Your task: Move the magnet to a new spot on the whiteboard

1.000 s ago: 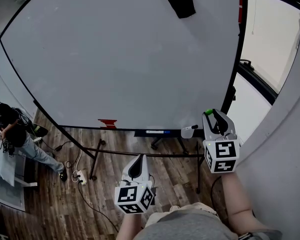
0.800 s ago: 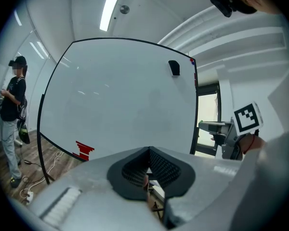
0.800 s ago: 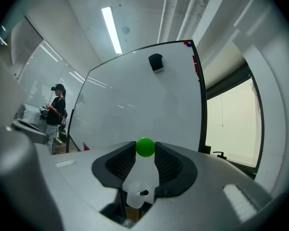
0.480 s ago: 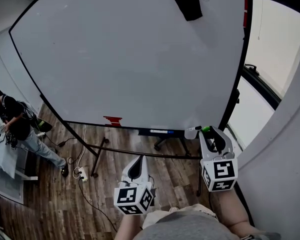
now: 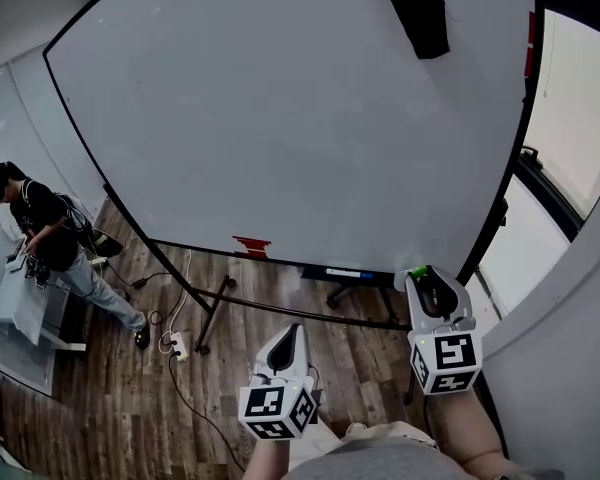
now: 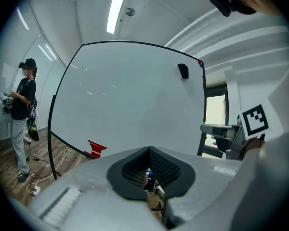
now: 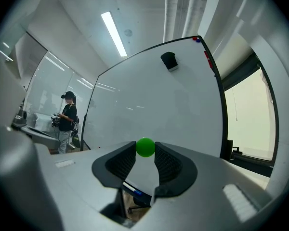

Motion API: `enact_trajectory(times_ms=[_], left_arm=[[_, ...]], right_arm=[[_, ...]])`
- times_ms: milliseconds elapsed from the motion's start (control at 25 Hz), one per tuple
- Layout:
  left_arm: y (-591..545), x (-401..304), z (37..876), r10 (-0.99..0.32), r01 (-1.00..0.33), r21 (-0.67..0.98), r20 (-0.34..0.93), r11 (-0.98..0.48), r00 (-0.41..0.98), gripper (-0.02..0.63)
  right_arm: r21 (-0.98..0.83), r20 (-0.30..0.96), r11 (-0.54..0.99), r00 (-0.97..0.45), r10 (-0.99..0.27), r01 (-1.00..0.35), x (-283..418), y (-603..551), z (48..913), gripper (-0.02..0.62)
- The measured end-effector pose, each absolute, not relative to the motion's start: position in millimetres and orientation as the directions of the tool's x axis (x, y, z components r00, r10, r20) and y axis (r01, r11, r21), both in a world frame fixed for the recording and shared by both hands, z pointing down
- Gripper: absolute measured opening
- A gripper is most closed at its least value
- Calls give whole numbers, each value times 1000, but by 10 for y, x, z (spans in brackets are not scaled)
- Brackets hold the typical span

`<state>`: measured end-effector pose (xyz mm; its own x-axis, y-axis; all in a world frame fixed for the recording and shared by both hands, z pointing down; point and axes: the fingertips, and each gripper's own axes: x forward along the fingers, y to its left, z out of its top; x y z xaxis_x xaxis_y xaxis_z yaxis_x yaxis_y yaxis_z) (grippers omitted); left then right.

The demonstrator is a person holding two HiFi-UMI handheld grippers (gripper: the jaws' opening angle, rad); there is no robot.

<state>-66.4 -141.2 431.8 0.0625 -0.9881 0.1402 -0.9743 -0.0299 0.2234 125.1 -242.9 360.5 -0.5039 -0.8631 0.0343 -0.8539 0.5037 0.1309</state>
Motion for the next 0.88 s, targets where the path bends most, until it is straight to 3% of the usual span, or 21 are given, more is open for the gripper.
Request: enact_trajectory(times_ms=[880], left_arm=[[-2256,-2165,4199,-991,-975,220,115,-44,70,3]], right_arm=[[175,-41,497,-511,-859,-850,-326,-3207,3210,123]])
